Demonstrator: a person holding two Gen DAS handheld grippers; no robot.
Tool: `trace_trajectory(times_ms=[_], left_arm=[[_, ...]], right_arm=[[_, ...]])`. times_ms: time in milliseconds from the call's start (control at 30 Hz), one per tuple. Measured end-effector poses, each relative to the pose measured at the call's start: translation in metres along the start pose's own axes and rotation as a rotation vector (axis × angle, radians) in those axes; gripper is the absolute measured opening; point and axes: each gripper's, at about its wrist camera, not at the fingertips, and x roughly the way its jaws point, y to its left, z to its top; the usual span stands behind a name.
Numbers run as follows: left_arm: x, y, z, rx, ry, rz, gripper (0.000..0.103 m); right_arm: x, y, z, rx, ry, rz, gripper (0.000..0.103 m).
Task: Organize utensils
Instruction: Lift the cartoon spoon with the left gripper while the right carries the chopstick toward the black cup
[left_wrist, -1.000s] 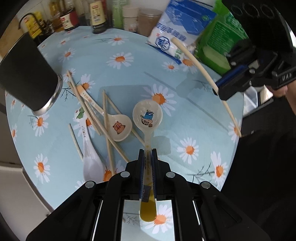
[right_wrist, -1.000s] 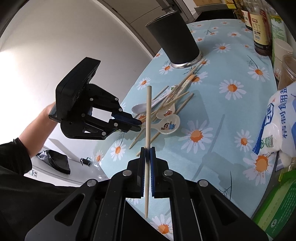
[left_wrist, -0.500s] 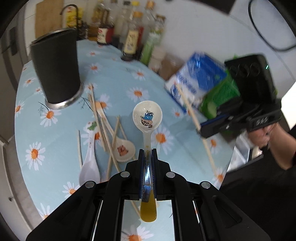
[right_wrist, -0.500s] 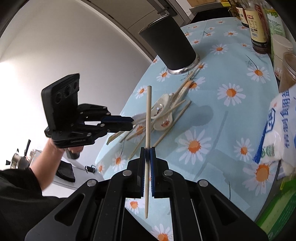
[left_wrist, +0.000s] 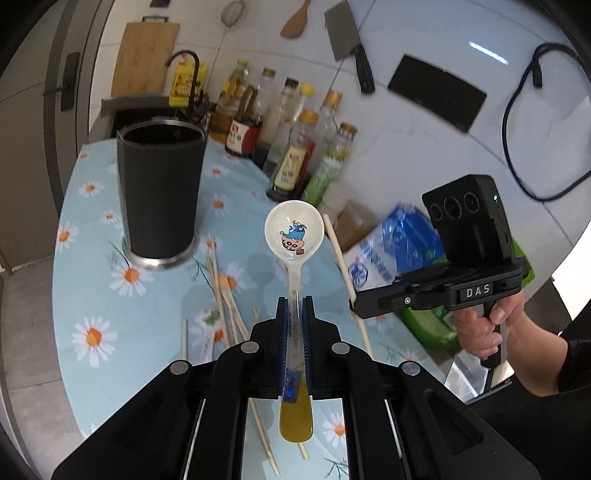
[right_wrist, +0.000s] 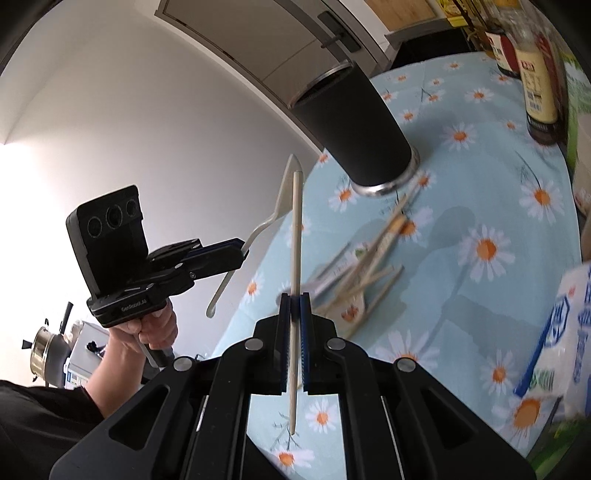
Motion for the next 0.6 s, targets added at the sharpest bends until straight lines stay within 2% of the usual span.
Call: trace_trajectory(times_ms=[600], left_arm=[[-0.034,0.030,0.075,0.003,-0.221,0.011,0.007]], right_arm=[[-0.012,0.036,0.091,-0.055,-0.197,-0.016,0.006]])
